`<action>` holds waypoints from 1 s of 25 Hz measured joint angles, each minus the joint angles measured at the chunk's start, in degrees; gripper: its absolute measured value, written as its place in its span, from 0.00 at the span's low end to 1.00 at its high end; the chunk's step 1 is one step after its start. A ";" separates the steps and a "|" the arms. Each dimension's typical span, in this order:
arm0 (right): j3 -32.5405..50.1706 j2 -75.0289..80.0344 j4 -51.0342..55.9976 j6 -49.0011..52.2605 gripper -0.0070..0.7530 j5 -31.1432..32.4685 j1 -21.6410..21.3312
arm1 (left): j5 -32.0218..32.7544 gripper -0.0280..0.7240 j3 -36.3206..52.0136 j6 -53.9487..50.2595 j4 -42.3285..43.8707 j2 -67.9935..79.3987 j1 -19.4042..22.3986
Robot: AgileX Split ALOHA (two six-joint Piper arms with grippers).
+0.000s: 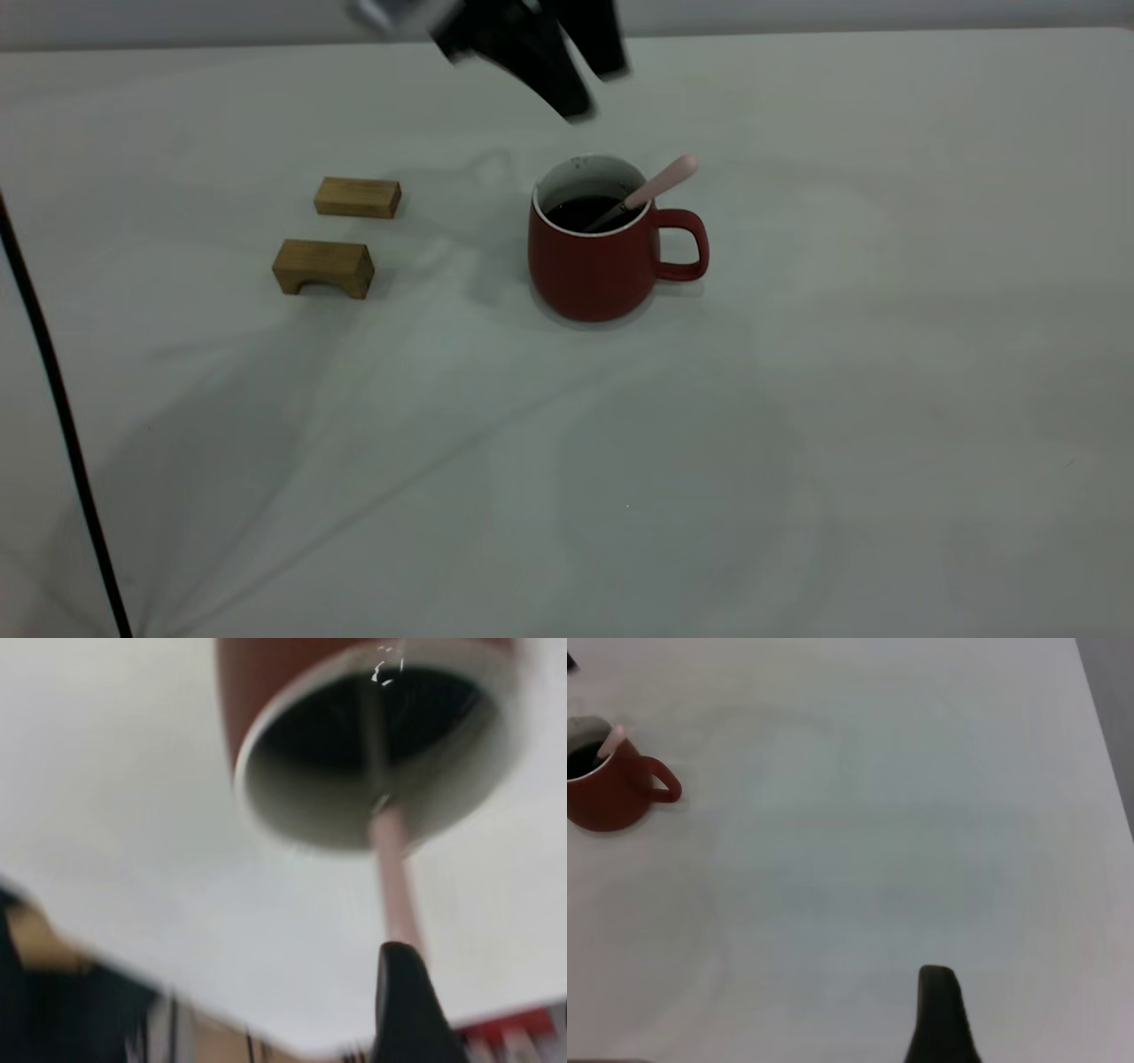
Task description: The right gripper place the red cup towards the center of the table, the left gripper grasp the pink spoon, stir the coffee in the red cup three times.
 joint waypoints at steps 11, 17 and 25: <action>0.00 0.00 0.00 0.00 0.79 0.00 0.00 | 0.00 0.69 -0.28 37.41 27.26 -17.96 -1.11; 0.00 0.00 0.00 0.00 0.79 0.00 0.00 | 0.00 0.69 4.46 54.59 32.59 -30.25 -1.16; 0.00 0.00 0.00 0.00 0.79 0.00 0.00 | 0.00 0.69 31.86 59.40 43.20 -50.27 -1.16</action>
